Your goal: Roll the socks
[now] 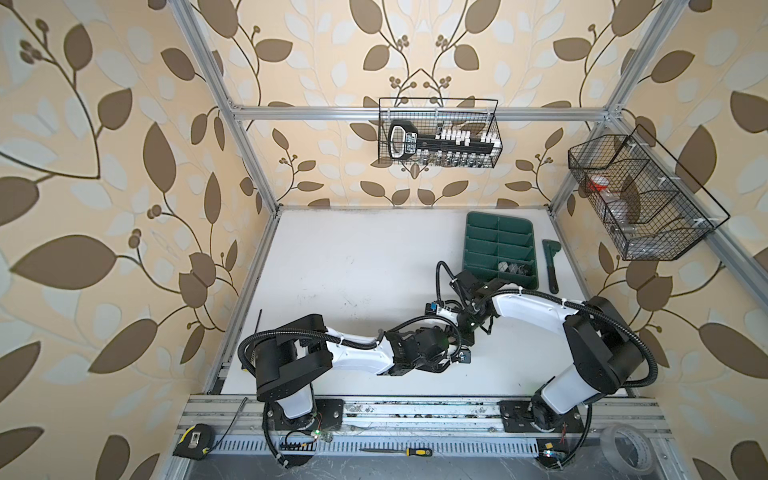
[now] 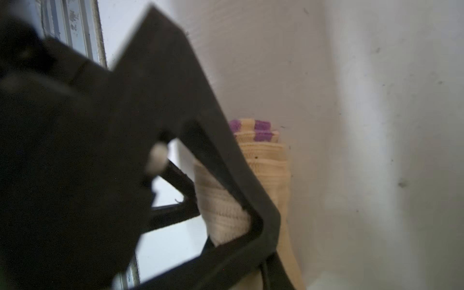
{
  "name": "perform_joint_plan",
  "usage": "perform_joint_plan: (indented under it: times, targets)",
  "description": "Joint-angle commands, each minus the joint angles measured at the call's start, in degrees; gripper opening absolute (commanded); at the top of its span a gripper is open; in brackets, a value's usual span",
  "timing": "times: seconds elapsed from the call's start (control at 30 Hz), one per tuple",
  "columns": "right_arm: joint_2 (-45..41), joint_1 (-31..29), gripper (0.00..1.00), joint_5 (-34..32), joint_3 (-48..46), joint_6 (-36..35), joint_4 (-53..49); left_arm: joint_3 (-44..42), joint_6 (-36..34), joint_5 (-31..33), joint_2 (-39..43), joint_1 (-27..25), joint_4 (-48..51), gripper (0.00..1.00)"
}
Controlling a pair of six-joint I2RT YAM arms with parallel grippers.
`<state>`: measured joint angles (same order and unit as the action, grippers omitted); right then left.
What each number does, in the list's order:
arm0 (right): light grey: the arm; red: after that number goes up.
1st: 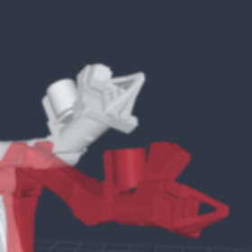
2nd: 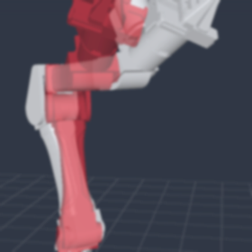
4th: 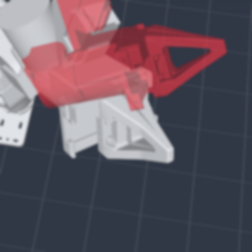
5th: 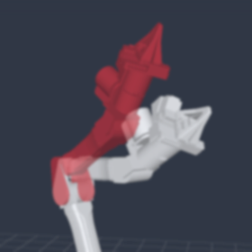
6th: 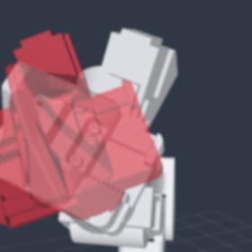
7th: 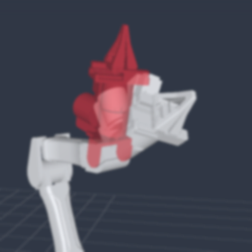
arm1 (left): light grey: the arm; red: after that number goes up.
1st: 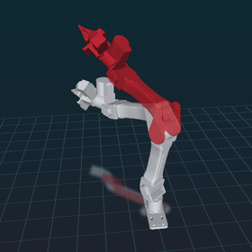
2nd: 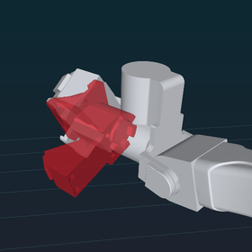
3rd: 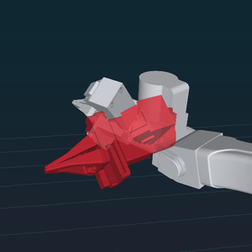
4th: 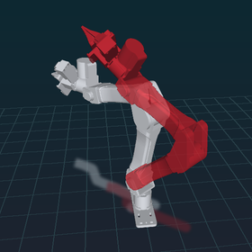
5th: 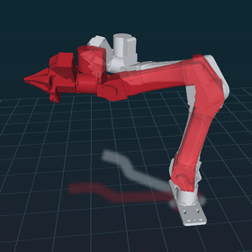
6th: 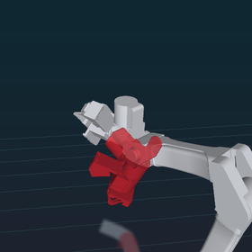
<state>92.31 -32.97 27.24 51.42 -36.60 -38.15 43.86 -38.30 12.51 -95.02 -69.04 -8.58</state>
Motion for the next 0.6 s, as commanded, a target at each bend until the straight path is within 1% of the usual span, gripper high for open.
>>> perform_joint_plan:
  times: [0.0,0.17,0.27,0.33,0.37,0.4,0.43,0.47,0.57]
  targets:
    - [0.3,-0.1,0.00,-2.0,-0.8,-0.7,-0.2,1.0,1.0,-0.6,-1.8,-0.5,-1.6,0.59]
    - [-0.2,-0.4,0.00,-0.6,-0.9,-0.5,0.5,1.2,1.7,-1.3,-3.7,-0.5,-2.0,0.48]
    - [-0.6,-0.3,0.00,0.5,-1.1,-0.2,1.2,1.2,1.7,-1.2,-3.9,-0.5,-2.4,0.35]
    - [-0.7,-0.1,0.00,0.4,-1.0,0.0,1.7,1.3,1.3,-0.9,-4.2,-0.5,-2.0,0.19]
    - [-1.0,0.0,0.00,0.1,-1.0,0.3,1.9,1.6,1.4,-0.6,-4.3,-0.5,-1.4,0.04]
    - [-1.3,0.2,0.03,-0.3,-1.2,0.7,2.4,1.7,1.6,0.2,-4.4,-0.5,-0.9,0.00]
    - [-1.8,0.4,0.05,-0.7,-1.4,1.0,3.0,1.5,1.9,0.6,-4.2,-0.5,-0.8,0.00]
    - [-2.5,0.6,0.10,-1.1,-1.9,1.3,3.6,1.2,2.1,0.8,-3.8,-0.5,-0.9,0.00]
    - [-5.4,1.2,0.35,-2.1,-3.3,1.7,4.9,0.8,2.4,0.9,-2.2,-0.5,0.4,0.00]
